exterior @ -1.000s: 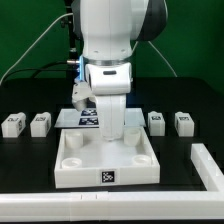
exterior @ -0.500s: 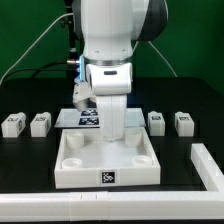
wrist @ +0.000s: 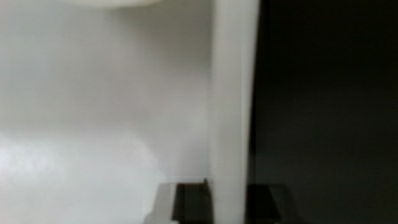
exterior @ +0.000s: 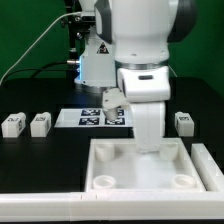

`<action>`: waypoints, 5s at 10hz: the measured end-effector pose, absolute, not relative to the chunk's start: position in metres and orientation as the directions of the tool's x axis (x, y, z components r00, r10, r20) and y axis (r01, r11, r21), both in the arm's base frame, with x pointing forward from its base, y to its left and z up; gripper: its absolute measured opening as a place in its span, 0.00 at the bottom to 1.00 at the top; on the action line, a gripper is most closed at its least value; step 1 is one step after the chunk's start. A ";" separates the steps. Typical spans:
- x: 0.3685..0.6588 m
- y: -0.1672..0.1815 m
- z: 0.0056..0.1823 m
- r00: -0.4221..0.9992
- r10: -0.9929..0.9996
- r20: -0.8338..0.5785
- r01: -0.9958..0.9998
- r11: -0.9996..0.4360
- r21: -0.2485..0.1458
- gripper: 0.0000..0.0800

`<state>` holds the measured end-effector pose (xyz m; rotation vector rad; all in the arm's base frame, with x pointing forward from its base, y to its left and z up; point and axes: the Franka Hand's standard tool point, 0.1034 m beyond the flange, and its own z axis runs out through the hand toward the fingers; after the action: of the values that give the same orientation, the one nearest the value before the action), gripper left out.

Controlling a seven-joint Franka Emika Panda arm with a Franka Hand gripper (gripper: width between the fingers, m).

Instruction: Assemble one leg

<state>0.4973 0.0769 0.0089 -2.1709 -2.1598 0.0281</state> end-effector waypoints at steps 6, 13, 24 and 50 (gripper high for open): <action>0.497 0.080 0.008 0.024 0.999 0.043 0.998 -0.021 -0.057 0.08; 0.496 0.079 0.007 0.026 0.999 0.043 0.998 -0.023 -0.058 0.80; 0.495 0.138 0.061 0.638 0.768 0.052 0.770 -0.639 -0.004 0.81; 0.400 0.185 0.021 0.545 0.044 -0.837 0.137 -0.990 0.036 0.81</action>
Offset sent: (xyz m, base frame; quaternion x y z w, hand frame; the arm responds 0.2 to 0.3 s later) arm 0.0006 0.0129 -0.0112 -0.0555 -0.0120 -0.0213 0.9982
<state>0.3999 0.1852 0.0211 -2.8457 -0.1675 1.5378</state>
